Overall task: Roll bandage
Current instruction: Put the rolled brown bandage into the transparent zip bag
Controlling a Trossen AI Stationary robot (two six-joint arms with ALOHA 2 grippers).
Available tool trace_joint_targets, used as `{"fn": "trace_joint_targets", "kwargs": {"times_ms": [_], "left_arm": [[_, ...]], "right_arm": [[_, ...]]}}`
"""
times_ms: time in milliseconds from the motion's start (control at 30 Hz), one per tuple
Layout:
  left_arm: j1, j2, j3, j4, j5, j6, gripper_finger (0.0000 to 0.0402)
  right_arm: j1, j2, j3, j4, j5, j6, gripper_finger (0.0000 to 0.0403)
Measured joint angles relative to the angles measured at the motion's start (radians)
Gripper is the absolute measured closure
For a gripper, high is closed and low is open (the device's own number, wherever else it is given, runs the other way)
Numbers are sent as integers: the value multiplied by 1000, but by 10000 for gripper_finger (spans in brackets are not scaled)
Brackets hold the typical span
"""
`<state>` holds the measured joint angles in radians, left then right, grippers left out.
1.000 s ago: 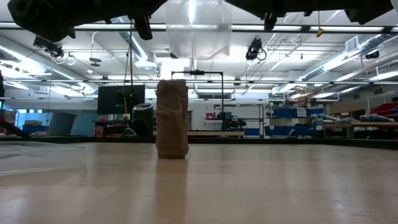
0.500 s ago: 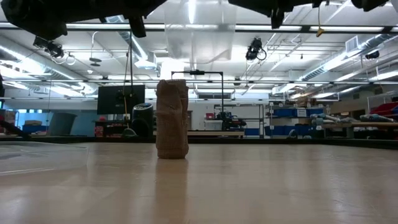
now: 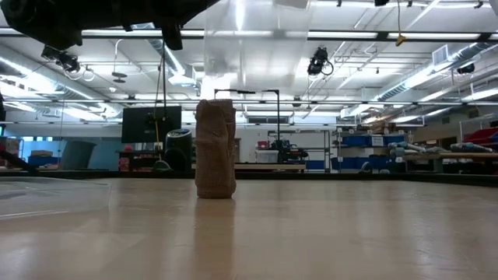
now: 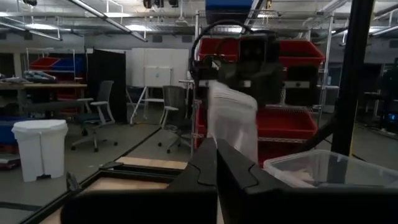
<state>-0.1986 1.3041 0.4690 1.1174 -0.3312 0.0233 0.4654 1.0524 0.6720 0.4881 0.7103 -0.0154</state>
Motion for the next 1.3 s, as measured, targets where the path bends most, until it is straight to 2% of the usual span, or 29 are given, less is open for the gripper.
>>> {"fn": "trace_joint_targets", "kwargs": {"times_ms": [100, 200, 267, 467, 667, 767, 1133, 1300], "left_arm": [[0, 0, 0, -29, 1, 0, 402], [0, 0, 0, -56, 1, -1, 402], [0, 0, 0, -70, 1, 0, 402], [0, 0, 0, -109, 0, 3, 402], [0, 0, 0, -125, -1, 3, 402], [0, 0, 0, -127, -1, 3, 402], [0, 0, 0, -135, -1, 3, 402], [0, 0, 0, -126, -1, 3, 402]], "right_arm": [[-12, 12, 17, 7, -37, -46, 303], [-44, 74, 103, -53, -87, -71, 370], [-71, 140, 186, -140, -125, -71, 392], [-149, 351, 470, -552, -179, -10, 400], [-191, 479, 683, -765, -245, 3, 401], [-213, 515, 758, -886, -243, 35, 401], [-255, 534, 793, -989, -298, 94, 402], [-288, 597, 792, -1028, -406, 124, 396]]}}
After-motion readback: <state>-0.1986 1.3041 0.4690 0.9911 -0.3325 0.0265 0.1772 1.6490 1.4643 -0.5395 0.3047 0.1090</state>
